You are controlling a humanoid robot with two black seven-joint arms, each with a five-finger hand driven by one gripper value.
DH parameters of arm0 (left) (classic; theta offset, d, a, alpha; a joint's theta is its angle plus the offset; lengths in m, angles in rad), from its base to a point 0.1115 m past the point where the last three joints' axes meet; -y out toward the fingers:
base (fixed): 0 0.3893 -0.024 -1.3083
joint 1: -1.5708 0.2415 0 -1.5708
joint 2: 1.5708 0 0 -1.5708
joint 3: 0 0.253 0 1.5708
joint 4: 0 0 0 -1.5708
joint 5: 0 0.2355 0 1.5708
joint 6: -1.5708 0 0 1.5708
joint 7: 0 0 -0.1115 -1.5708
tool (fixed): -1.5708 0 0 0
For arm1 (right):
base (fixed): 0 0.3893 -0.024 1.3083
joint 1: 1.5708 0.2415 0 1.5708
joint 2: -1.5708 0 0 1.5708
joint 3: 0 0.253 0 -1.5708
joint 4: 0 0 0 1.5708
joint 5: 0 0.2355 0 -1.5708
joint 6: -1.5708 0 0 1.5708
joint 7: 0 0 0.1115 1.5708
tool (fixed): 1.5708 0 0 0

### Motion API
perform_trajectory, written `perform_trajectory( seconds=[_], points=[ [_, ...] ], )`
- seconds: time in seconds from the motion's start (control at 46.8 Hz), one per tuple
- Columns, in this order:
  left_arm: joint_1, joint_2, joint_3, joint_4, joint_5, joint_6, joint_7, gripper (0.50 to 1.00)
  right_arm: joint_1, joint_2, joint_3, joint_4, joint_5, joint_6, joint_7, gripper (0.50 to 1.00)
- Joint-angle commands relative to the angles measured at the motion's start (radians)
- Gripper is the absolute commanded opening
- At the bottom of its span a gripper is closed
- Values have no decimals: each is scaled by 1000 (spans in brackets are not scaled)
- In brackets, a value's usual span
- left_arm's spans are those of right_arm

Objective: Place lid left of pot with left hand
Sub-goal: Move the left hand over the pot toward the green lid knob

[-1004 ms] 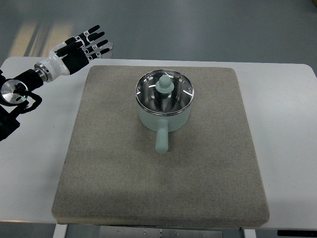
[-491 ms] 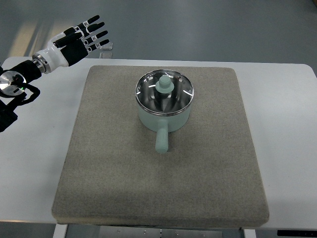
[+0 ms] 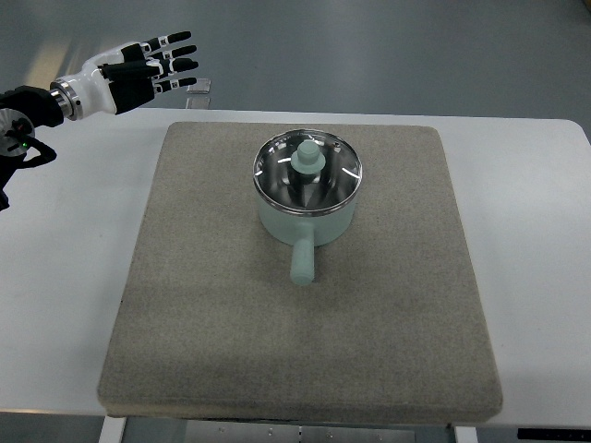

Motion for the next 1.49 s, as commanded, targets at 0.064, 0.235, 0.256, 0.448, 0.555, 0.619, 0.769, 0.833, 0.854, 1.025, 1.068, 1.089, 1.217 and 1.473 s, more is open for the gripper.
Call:
perform_trajectory(
  seconds=[0.064, 0.235, 0.256, 0.448, 0.555, 0.619, 0.769, 0.833, 0.854, 1.025, 1.068, 1.089, 1.217, 1.473],
  points=[
    [-38, 8, 2, -8, 175, 0, -89, 996, 0, 0, 0, 0, 0, 1, 0, 921],
    [-109, 31, 8, -26, 327, 0, -121, 996, 0, 0, 0, 0, 0, 1, 0, 921],
    [-115, 36, 8, -38, 347, 0, -121, 996, 0, 0, 0, 0, 0, 1, 0, 921],
    [-172, 85, 7, -161, 591, 0, -121, 996, 0, 0, 0, 0, 0, -1, 0, 921],
    [-192, 85, 7, -207, 686, 0, -121, 996, 0, 0, 0, 0, 0, -1, 0, 923],
    [-203, 82, 8, -235, 738, 0, -121, 996, 0, 0, 0, 0, 0, 1, 0, 921],
    [-227, 79, 8, -322, 908, 0, -121, 996, 0, 0, 0, 0, 0, 1, 0, 921],
    [-244, 73, 10, -348, 987, 0, -121, 996, 0, 0, 0, 0, 0, 1, 0, 921],
    [-250, 71, 10, -351, 1007, 0, -121, 994, 0, 0, 0, 0, 0, -1, 0, 921],
    [-319, 13, 119, -359, 1110, 0, -121, 988, 0, 0, 0, -1, 0, 1, 0, 921],
    [-341, -1, 143, -363, 1137, 0, -121, 986, 0, 0, 0, 0, 0, 1, 0, 921],
    [-348, -9, 149, -368, 1149, 0, -121, 986, 0, 0, 0, 0, 0, 1, 0, 921],
    [-373, -41, 156, -406, 1225, 0, -121, 984, 0, 0, 0, -1, 0, 1, 0, 921],
    [-440, -136, 234, -425, 1263, 0, -121, 984, 0, 0, 0, 0, 0, -1, 0, 921]
  ],
)
